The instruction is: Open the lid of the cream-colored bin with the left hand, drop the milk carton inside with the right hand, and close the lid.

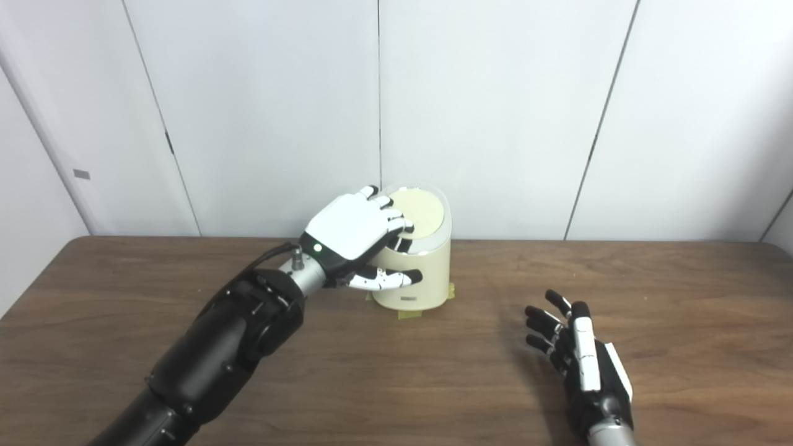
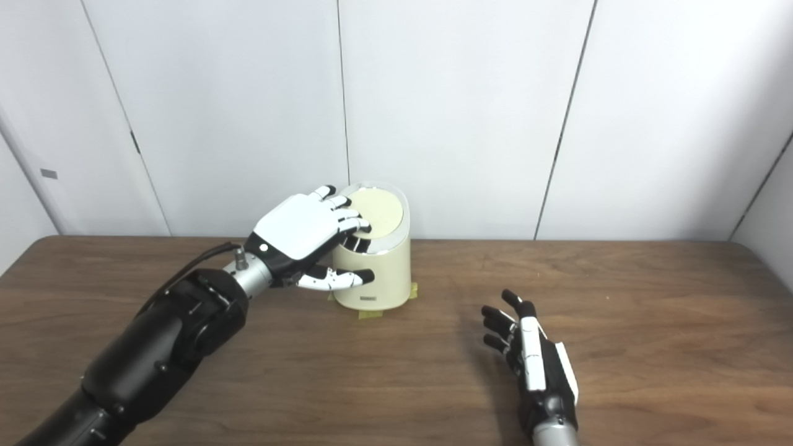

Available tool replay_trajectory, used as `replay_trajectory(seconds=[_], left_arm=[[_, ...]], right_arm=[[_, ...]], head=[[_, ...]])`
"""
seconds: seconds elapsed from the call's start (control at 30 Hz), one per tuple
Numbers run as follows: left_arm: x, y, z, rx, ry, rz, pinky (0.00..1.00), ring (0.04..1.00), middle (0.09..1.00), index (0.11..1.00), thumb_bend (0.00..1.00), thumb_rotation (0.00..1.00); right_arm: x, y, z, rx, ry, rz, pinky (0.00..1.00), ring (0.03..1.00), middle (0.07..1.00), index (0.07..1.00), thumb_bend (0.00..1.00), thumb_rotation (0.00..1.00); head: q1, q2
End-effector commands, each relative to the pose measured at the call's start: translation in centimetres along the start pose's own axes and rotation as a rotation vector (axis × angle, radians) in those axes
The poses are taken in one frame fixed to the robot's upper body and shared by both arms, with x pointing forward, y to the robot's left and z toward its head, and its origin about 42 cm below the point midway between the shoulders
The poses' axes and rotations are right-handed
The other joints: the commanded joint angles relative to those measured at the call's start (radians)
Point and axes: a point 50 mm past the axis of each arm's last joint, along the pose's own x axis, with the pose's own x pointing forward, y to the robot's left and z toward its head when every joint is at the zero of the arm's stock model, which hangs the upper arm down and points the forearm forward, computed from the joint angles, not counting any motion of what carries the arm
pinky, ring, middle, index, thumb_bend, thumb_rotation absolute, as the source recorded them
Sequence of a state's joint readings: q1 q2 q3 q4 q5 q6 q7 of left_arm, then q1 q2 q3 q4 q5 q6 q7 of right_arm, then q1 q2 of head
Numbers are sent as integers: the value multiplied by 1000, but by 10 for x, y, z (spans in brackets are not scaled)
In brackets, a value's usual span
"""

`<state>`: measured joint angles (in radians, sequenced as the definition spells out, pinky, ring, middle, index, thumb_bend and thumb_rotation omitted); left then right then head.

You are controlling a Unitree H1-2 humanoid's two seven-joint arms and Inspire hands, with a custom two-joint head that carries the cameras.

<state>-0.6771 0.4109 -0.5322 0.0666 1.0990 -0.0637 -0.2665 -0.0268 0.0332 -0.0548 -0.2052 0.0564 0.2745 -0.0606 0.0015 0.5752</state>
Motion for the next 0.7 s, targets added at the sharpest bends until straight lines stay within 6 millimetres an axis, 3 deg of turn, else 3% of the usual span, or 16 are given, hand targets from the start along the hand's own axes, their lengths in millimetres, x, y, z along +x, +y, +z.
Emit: replay_trajectory(seconds=[0.0,0.1,0.37,0.67], left_arm=[[5,8,4,56,-23,-5,1000,944,878,847,569,1000],[6,7,3,113,-21,-57,1000,929,863,821,534,1000],[3,5,2,191,-12,-129,968,892,816,752,569,1000],[-1,17,1,69,16,-84,981,889,814,775,607,1000]], right_arm=[[6,5,20,1,-81,21,790,823,781,904,496,1000],[5,6,22,6,-85,18,790,828,777,906,501,1000],[6,7,25,22,-93,8,793,823,757,888,492,992],[7,6,27,-5,-95,6,785,824,764,894,487,1000]], head=[[1,2],[-1,5],[-1,7],[-5,10]])
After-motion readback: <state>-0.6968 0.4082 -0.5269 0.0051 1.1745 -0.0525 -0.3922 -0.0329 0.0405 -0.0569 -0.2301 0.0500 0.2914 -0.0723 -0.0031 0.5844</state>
